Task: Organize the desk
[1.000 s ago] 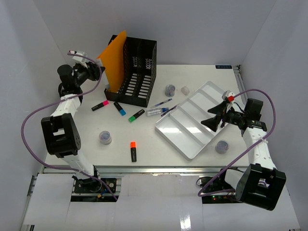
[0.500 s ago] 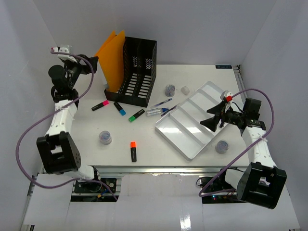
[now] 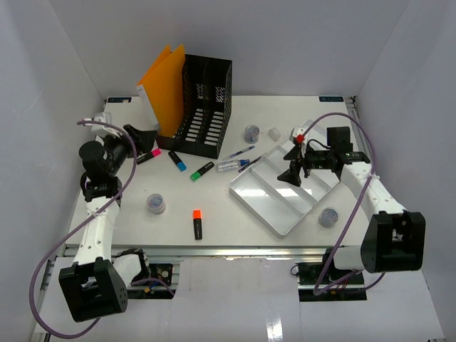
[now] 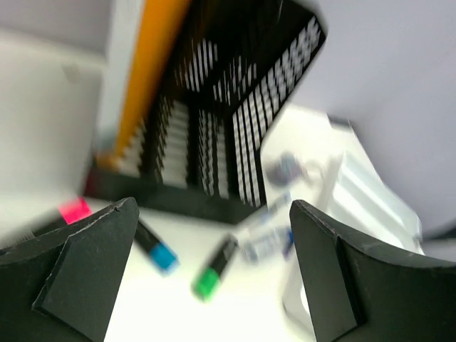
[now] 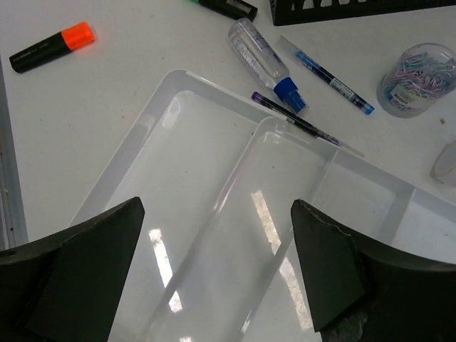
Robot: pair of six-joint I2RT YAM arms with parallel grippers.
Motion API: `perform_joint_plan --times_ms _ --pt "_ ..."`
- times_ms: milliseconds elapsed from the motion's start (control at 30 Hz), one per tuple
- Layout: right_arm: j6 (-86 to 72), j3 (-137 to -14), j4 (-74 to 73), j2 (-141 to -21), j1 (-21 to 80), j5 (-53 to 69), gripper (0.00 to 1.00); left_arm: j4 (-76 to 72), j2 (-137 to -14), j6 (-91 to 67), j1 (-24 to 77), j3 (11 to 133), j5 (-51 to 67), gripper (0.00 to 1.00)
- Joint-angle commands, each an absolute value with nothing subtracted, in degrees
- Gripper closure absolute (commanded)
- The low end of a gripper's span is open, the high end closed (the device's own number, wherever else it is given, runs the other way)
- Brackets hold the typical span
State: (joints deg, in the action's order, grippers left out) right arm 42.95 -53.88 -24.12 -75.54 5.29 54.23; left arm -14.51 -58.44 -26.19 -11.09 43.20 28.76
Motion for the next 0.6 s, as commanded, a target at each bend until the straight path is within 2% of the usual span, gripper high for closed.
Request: perform_joint_plan --times_ms 0,133,267,433,567 --pt "44.2 -66.4 -24.4 -87.0 9.2 46.5 0.1 -6.5 -55.1 -28.6 -11.0 35.3 37.5 0.02" --pt "27.2 -77.9 -16.9 -97.0 15.8 26.5 0.1 -3.7 -50.8 -26.0 -11.0 32.5 36.0 0.02" --pt "15.4 -90.6 -15.2 -108.2 24.5 9.7 0.1 -1.7 -47.6 -24.6 -11.0 30.8 35.2 0.02" --pt "9.5 -102.7 -15.8 -119.5 28.5 -4.1 0.1 1.3 -44.7 -22.8 -11.0 30.6 31.5 0.02" --pt "8.1 -109.8 -15.8 -126.1 28.6 -9.7 0.1 2.0 -44.6 -22.6 -11.0 30.8 30.7 0.02"
